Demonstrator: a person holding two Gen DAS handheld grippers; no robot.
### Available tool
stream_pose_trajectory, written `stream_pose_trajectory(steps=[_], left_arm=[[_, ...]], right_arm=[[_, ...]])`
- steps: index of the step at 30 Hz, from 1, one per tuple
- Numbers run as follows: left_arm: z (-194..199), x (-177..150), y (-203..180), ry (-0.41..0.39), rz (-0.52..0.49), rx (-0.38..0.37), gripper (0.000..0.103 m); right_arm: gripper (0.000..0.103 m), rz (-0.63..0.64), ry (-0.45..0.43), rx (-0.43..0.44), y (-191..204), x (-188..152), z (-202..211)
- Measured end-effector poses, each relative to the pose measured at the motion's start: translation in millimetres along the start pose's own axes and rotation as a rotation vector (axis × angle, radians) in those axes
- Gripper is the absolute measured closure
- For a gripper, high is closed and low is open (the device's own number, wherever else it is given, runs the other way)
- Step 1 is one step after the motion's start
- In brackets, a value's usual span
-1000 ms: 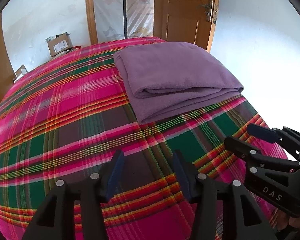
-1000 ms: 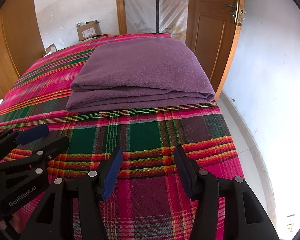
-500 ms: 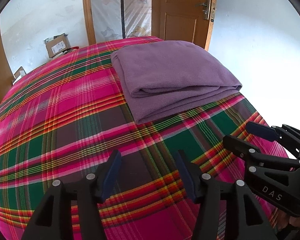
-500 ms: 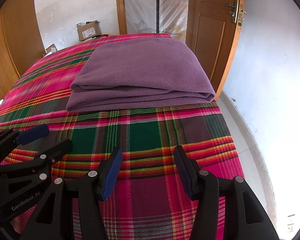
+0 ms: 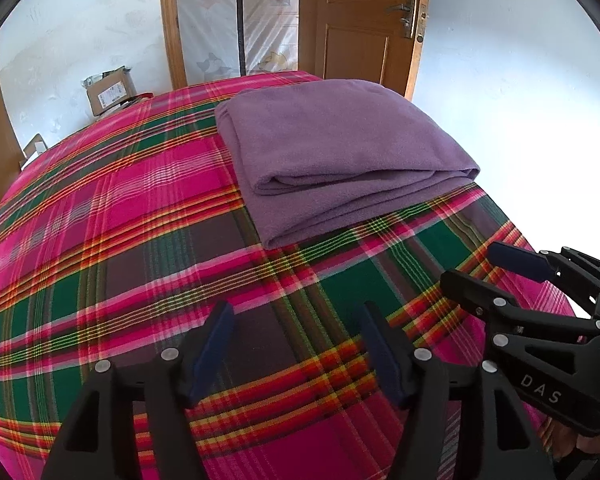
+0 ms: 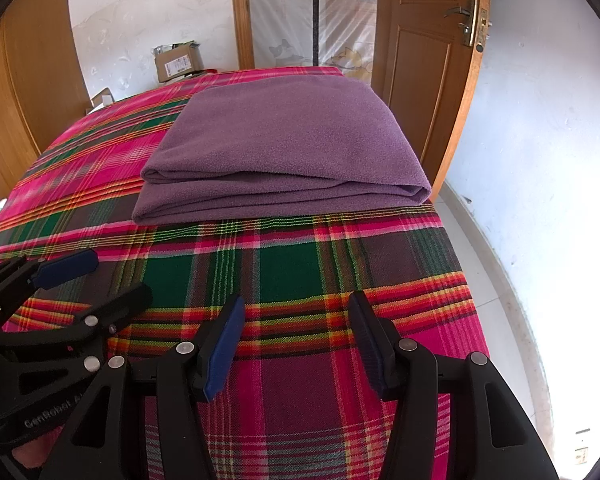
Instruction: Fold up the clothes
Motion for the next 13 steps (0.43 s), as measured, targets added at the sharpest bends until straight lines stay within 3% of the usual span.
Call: stream_pose_trajectory(steps=[13], left_arm=[[1.1,-1.1,0.3,0.000,0.006,0.000,0.038]], right_arm=[[0.047,0.002,0.000,-0.003,-0.6,1.3,0.0]])
Point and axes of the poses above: each gripper's, at about its wrist camera, not at the fingertips, and z roughly against the way its jaws point, y to its left, x to its top, the point moved 9 cm from there along -z, roughly the way its jaws point, and after that the axes turned 14 degrees about y, right-handed, at the moved point
